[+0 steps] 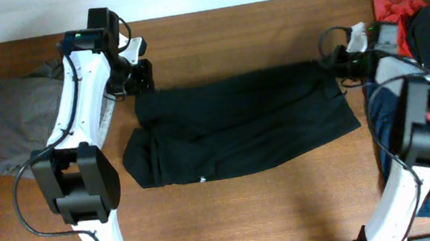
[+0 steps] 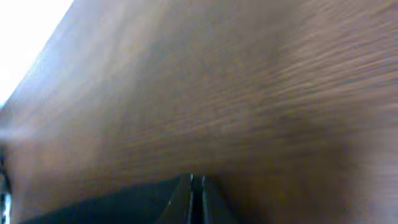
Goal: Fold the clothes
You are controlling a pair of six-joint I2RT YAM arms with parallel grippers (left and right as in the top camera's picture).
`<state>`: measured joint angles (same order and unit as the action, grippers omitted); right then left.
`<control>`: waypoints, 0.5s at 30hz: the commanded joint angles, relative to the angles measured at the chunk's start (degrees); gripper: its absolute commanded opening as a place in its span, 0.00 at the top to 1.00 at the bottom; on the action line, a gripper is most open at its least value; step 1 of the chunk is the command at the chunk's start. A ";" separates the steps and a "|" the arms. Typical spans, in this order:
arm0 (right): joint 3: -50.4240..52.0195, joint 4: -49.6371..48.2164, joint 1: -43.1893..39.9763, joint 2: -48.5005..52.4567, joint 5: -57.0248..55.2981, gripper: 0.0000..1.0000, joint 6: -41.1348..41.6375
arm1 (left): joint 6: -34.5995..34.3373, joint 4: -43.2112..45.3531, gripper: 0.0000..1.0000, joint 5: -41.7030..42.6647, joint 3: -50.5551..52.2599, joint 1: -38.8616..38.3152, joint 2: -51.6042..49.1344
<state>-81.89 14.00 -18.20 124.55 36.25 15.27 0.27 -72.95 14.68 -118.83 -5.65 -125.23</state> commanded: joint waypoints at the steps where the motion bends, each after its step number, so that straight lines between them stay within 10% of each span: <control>1: -0.81 5.92 -1.40 -11.63 0.96 0.96 -5.66 | 1.29 -2.75 1.00 -1.22 -0.70 -0.09 3.58; 15: -0.57 36.92 -1.60 -23.65 -17.51 0.96 -6.45 | 2.32 -21.00 0.99 -1.07 1.64 -1.03 3.67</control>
<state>-82.39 47.68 -19.79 100.33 26.02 9.63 0.51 -91.31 14.09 -118.58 -6.00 -123.52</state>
